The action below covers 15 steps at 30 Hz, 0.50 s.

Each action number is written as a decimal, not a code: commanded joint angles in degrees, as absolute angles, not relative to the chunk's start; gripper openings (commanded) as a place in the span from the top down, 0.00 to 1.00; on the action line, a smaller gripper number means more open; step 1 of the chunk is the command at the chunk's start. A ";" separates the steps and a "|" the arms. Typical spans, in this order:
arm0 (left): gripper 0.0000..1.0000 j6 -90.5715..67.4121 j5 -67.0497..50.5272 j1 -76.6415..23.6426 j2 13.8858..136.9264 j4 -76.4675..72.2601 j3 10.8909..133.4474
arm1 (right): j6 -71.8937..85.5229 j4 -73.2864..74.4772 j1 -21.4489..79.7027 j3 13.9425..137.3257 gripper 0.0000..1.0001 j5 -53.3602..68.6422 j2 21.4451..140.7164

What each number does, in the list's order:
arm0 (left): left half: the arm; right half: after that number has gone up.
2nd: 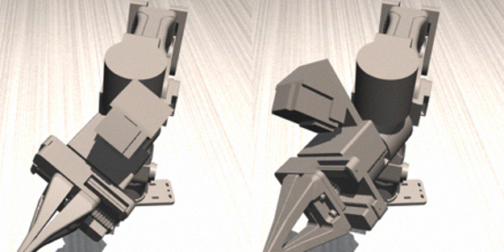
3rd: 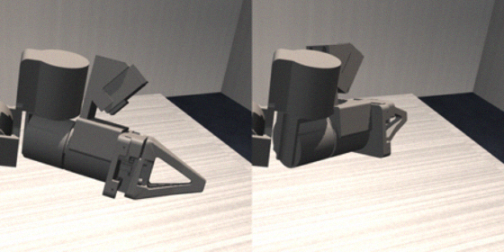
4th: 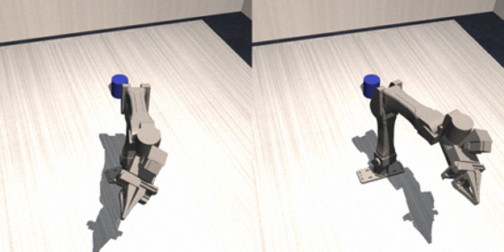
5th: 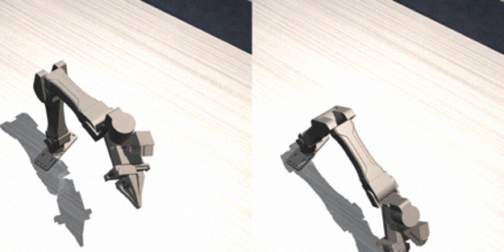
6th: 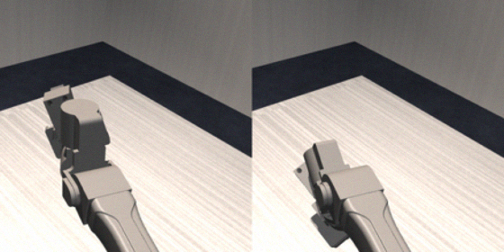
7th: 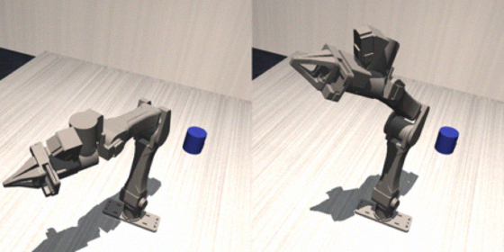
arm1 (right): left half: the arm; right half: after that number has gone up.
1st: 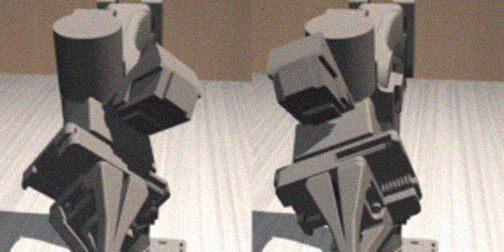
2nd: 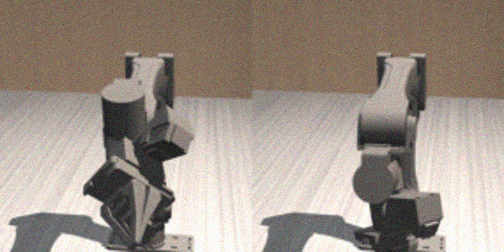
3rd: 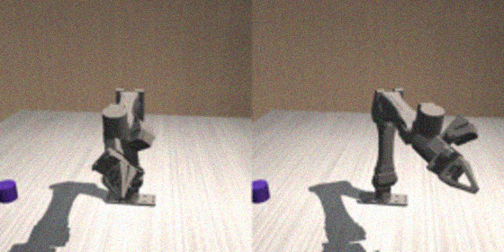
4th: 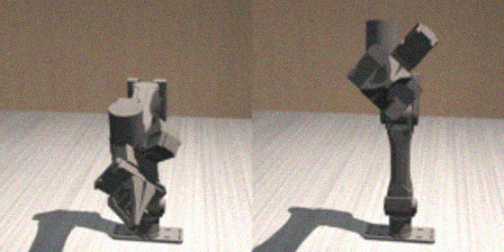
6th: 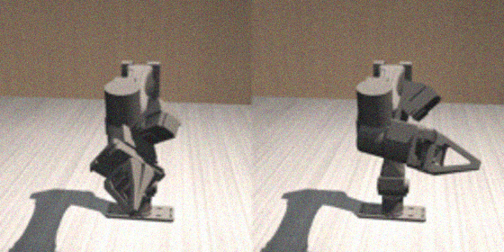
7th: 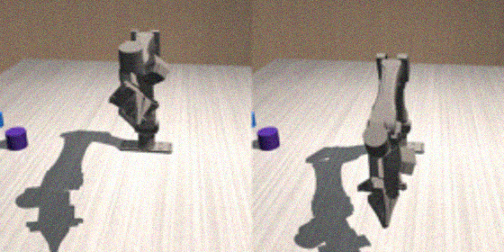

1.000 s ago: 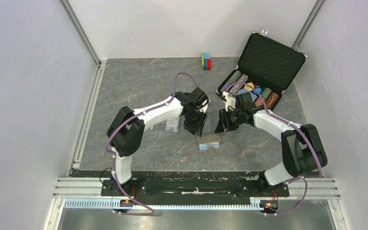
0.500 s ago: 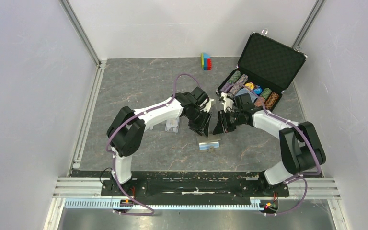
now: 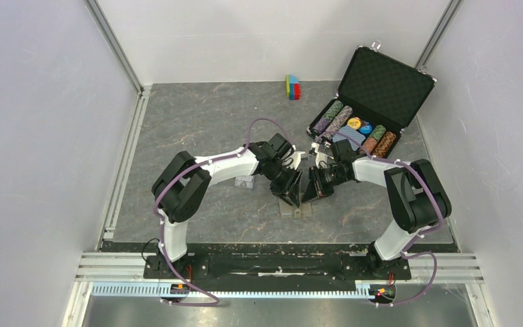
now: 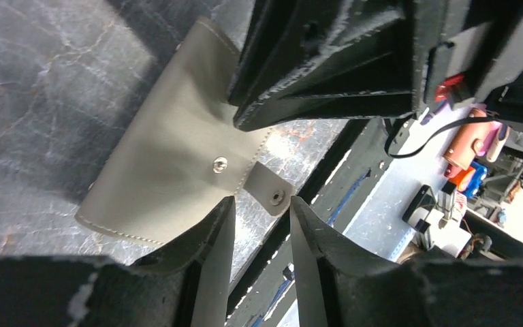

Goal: Put the credit cards into the card holder
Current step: Close the card holder at the center of the board.

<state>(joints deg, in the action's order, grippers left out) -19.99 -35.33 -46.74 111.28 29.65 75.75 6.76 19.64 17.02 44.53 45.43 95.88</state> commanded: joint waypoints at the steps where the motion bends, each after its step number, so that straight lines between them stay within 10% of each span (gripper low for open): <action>1: 0.58 -16.92 -41.40 -46.93 110.52 24.87 75.08 | 3.97 22.85 17.39 44.74 0.83 41.31 98.13; 15: 0.59 -10.26 -40.33 -47.15 109.51 29.53 73.57 | 3.70 23.49 17.40 45.26 0.82 41.04 98.90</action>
